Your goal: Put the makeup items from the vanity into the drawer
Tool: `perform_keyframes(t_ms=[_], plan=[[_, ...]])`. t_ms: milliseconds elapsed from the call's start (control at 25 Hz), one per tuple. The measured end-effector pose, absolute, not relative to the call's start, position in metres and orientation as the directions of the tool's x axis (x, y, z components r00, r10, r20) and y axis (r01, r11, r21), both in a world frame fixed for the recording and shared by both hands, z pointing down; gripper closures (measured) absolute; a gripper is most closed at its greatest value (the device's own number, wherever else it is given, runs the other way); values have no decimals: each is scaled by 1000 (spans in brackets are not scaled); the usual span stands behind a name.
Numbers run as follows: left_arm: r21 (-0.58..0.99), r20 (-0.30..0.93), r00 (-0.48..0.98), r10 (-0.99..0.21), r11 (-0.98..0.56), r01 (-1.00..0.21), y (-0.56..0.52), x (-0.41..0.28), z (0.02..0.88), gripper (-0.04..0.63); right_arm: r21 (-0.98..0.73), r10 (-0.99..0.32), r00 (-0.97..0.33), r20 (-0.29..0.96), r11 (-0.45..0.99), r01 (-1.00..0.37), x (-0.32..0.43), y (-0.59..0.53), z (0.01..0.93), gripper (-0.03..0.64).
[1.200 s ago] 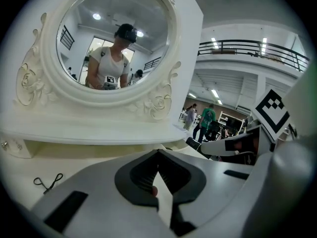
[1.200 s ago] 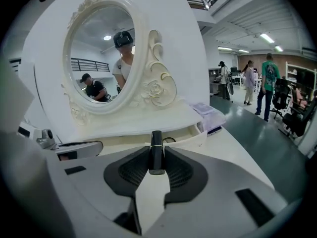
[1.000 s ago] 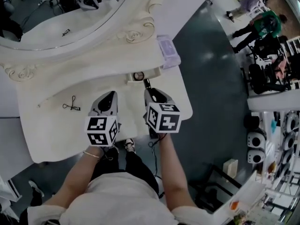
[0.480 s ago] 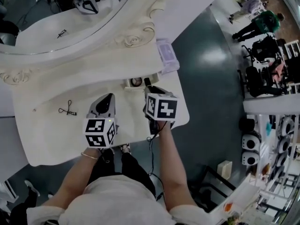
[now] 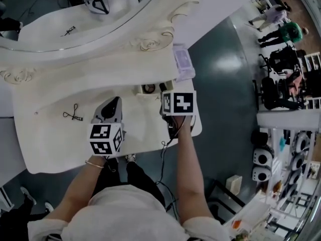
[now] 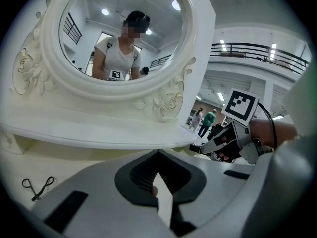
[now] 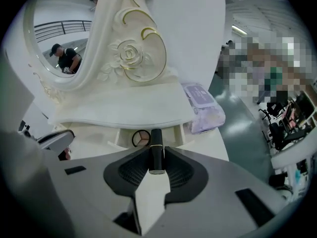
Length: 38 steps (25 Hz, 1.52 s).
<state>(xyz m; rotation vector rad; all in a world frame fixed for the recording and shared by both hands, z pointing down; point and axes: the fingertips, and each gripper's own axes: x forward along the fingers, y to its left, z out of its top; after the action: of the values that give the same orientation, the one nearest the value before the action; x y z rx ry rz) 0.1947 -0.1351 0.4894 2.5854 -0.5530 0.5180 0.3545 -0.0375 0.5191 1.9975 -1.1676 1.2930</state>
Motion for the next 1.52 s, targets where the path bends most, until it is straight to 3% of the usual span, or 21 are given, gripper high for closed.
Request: perform_keyframes(t_ms=[360, 880, 960, 1520], plan=[[348, 439, 846, -301, -812, -469, -135, 186, 490, 594, -4, -307, 140, 941, -425, -905, 357, -47, 522, 517], [328, 454, 833, -317, -809, -487, -139, 175, 492, 594, -154, -568, 258, 782, -577, -802, 374, -59, 511, 515], [328, 454, 834, -313, -812, -483, -137, 176, 492, 594, -193, -600, 261, 756, -586, -787, 376, -57, 508, 485], [322, 455, 837, -304, -820, -473, -123, 175, 491, 594, -236, -653, 335, 679, -626, -743, 366, -27, 492, 486]])
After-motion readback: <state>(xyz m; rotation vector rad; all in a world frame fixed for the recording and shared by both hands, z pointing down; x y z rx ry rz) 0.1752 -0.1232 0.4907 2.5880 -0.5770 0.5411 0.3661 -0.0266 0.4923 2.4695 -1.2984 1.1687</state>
